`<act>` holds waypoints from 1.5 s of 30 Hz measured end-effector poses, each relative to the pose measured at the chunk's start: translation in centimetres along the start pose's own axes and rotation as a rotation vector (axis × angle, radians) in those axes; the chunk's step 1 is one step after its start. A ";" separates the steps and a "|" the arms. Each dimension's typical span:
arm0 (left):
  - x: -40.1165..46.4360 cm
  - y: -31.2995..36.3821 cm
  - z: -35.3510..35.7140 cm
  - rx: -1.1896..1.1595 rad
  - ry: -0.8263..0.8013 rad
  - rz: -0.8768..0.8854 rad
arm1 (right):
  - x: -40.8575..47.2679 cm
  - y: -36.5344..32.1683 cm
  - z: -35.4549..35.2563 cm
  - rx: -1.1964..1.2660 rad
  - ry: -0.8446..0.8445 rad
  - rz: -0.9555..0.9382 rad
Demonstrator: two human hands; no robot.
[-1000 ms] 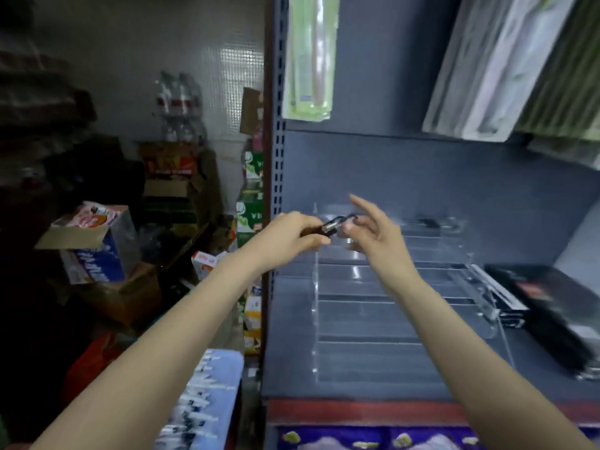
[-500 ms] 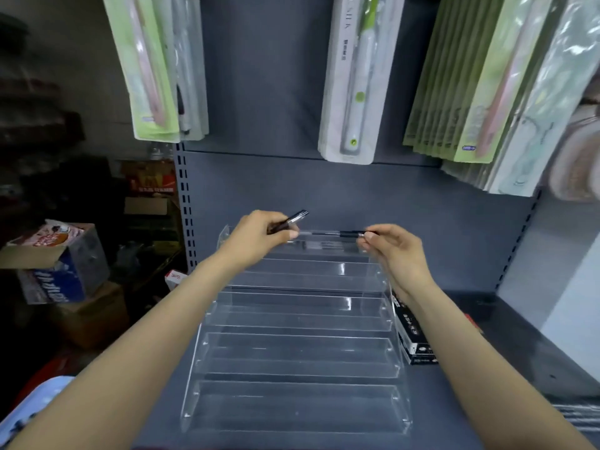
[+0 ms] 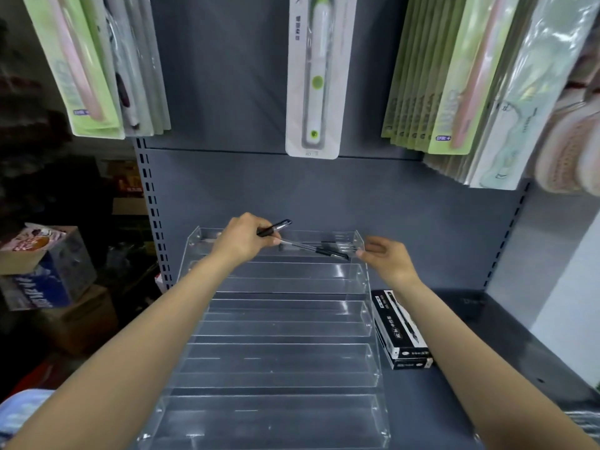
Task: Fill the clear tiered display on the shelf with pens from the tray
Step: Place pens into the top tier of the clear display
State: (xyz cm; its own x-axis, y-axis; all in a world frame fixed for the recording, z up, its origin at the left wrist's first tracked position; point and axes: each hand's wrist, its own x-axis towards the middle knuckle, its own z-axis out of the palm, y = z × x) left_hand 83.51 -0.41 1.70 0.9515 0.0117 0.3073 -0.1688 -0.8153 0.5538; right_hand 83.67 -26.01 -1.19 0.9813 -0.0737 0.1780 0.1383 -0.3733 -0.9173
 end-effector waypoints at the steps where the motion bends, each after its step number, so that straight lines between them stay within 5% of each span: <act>1: 0.1 0.1 0.0 -0.021 0.013 0.008 | 0.1 0.1 0.0 0.005 -0.002 0.002; 6: 0.4 -0.2 -0.3 -0.074 0.062 0.005 | 0.4 0.5 -0.1 0.034 0.003 0.007; 21: 2.6 1.8 -0.1 0.111 -0.243 0.038 | 0.8 0.8 0.1 0.022 0.007 -0.017; 45: 1.2 3.4 1.5 0.277 -0.231 0.089 | 0.7 0.8 0.1 -0.006 -0.003 -0.043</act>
State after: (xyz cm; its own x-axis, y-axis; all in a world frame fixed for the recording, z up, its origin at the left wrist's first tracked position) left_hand 84.48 -4.04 2.87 0.9744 -0.1717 0.1449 -0.2079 -0.9334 0.2924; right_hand 84.46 -26.27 -1.81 0.9747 -0.0548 0.2166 0.1800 -0.3816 -0.9066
